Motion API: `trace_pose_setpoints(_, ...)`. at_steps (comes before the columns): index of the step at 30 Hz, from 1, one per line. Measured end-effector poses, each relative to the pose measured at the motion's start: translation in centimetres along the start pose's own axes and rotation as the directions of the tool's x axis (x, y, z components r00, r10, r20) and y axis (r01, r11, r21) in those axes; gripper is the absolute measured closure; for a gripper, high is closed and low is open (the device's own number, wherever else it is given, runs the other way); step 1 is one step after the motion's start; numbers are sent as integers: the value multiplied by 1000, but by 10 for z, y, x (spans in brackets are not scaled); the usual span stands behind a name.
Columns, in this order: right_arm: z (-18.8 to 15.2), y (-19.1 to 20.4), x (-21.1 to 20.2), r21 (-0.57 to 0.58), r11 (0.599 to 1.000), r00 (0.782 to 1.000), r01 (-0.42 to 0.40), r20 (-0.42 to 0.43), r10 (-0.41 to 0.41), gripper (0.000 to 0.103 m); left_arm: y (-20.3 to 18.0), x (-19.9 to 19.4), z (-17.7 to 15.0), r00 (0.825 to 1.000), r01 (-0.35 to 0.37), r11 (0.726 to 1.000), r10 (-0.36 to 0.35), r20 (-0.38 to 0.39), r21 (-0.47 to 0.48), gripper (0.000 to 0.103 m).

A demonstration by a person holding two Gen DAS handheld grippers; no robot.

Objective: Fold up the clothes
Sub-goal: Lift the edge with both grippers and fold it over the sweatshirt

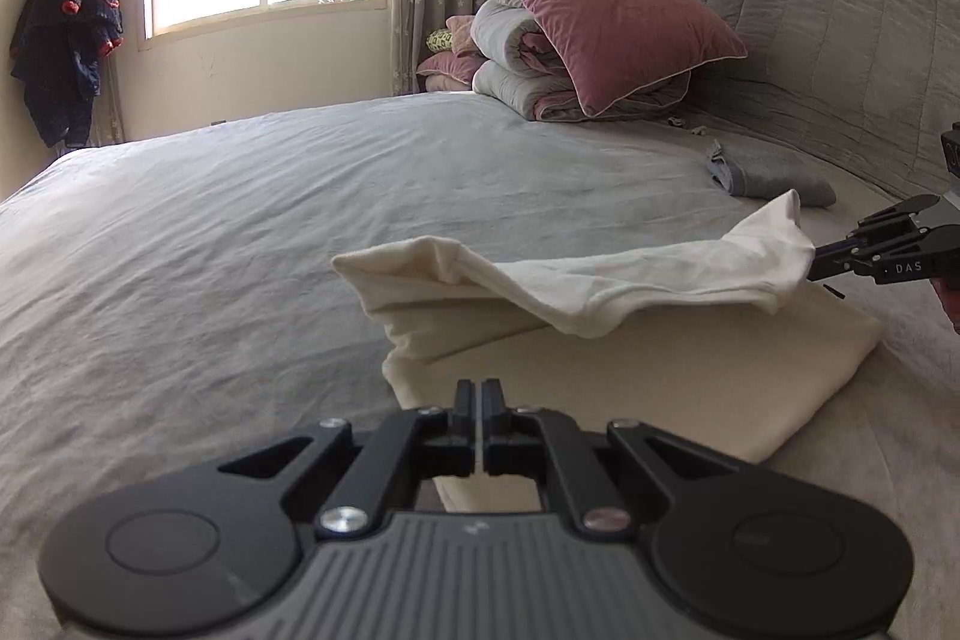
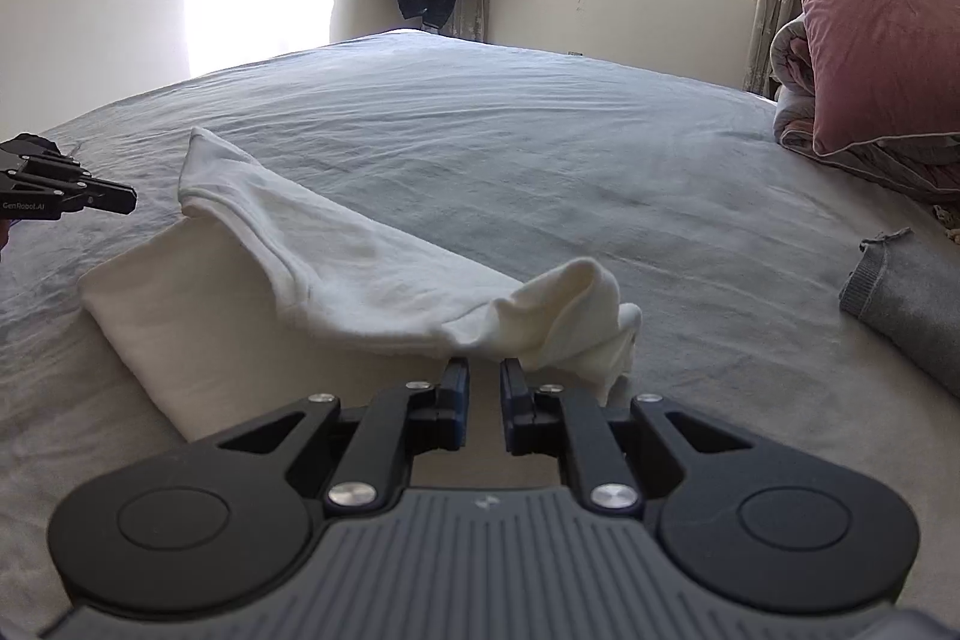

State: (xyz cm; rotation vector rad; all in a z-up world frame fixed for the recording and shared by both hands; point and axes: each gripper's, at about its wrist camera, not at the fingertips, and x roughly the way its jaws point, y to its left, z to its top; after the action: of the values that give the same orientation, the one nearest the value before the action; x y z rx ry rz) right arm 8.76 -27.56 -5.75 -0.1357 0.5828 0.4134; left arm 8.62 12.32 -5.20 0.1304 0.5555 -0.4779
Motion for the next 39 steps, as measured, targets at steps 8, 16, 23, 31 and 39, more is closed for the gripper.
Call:
trace_pose_setpoints(8,-7,-5,-5,211,977,999,-35,-32,42,82,31,4,-1,997,52,937,-66,-27,-347,56)
trace_pose_setpoints(16,-6,-23,1,523,844,993,-115,33,115,46,47,34,3,987,150,709,-147,63,-689,46)
trace_pose_setpoints(23,-8,-30,28,727,684,997,-62,20,70,46,33,66,1,995,72,616,-100,13,-784,65)
trace_pose_setpoints(31,-24,-44,20,893,431,991,-127,92,101,87,19,48,7,996,55,556,-88,7,-830,97)
trace_pose_setpoints(39,-26,-55,-21,936,265,970,-233,205,130,89,8,16,7,992,50,478,-124,-11,-877,98)
